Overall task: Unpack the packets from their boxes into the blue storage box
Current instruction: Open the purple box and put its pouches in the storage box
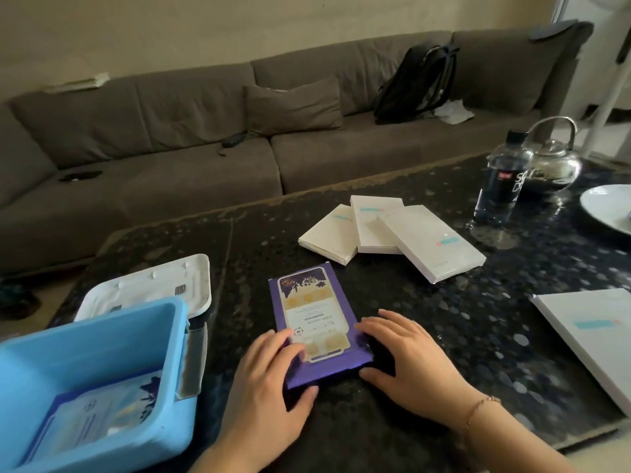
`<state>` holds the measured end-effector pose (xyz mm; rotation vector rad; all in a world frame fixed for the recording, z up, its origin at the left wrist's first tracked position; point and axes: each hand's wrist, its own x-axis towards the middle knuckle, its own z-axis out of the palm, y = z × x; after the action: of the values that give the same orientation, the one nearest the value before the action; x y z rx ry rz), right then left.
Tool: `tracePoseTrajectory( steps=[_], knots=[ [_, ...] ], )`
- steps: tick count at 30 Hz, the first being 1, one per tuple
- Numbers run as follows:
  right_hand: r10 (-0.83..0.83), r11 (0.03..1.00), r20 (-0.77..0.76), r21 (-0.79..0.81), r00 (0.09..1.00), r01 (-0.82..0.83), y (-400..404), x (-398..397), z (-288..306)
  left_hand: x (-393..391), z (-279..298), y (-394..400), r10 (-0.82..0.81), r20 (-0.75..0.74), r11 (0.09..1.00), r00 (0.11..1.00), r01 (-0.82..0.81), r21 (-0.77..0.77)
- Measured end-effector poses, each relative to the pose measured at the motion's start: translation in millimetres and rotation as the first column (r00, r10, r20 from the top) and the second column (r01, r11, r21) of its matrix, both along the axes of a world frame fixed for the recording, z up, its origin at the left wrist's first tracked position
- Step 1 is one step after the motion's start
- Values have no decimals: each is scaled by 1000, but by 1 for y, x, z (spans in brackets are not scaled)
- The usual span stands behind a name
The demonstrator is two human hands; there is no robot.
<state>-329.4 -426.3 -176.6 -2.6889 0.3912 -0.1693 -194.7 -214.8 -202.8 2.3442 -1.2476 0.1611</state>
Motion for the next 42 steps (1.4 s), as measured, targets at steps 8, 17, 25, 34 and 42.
tracePoseTrajectory(
  steps=[8,17,25,34,42],
  knots=[
    [85,994,-140,86,986,-73,-16,32,13,10,-3,-1,254,-8,963,967,-252,98],
    [95,995,293,-27,951,-91,-3,40,14,8,18,4,185,-69,947,980,-197,-255],
    [39,957,650,194,759,-215,18,8,103,-20,99,-18,23,-25,681,999,-34,-731],
    [-296,879,795,443,529,-174,38,1,76,-26,91,-28,-38,-200,560,979,-145,-816],
    [-363,802,775,543,517,-250,51,-9,90,-41,91,-23,-112,-178,471,978,-105,-876]
  ],
)
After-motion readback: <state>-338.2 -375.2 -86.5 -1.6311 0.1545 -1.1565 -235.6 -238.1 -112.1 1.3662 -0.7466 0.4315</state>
